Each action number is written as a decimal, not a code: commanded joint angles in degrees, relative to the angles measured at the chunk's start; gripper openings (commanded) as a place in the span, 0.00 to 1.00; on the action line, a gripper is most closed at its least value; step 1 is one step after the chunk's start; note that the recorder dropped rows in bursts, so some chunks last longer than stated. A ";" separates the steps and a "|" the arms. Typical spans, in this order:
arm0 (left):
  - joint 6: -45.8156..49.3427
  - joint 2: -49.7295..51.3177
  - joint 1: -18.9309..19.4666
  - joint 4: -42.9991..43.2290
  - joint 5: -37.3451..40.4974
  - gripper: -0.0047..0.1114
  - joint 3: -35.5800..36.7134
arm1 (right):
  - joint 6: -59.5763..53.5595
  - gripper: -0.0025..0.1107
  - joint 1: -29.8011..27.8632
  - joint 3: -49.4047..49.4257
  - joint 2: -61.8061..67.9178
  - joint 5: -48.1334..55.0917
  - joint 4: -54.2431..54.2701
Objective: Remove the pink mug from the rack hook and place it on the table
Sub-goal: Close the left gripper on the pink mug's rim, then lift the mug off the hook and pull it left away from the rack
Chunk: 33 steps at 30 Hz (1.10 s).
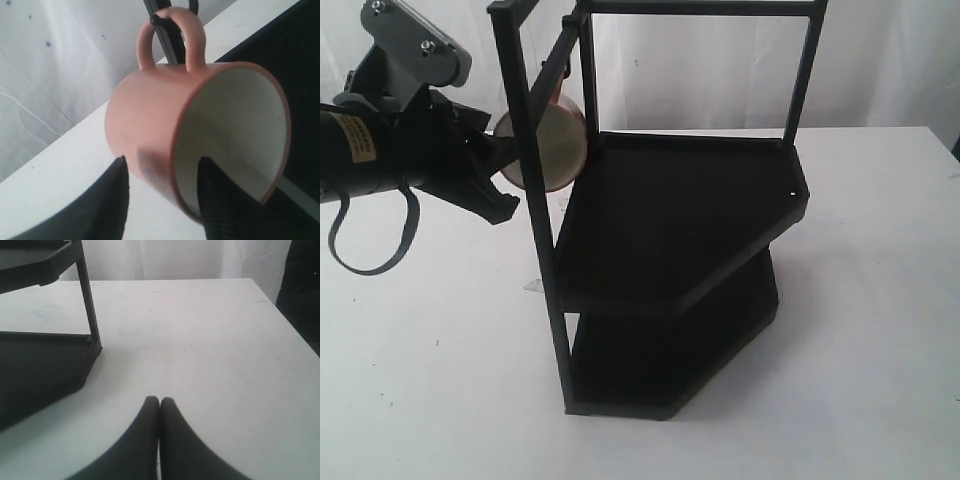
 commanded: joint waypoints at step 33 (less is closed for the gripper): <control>1.03 -6.28 -0.28 -0.26 4.32 0.04 -0.20 | -0.02 0.02 0.35 0.10 -0.38 -0.18 -0.23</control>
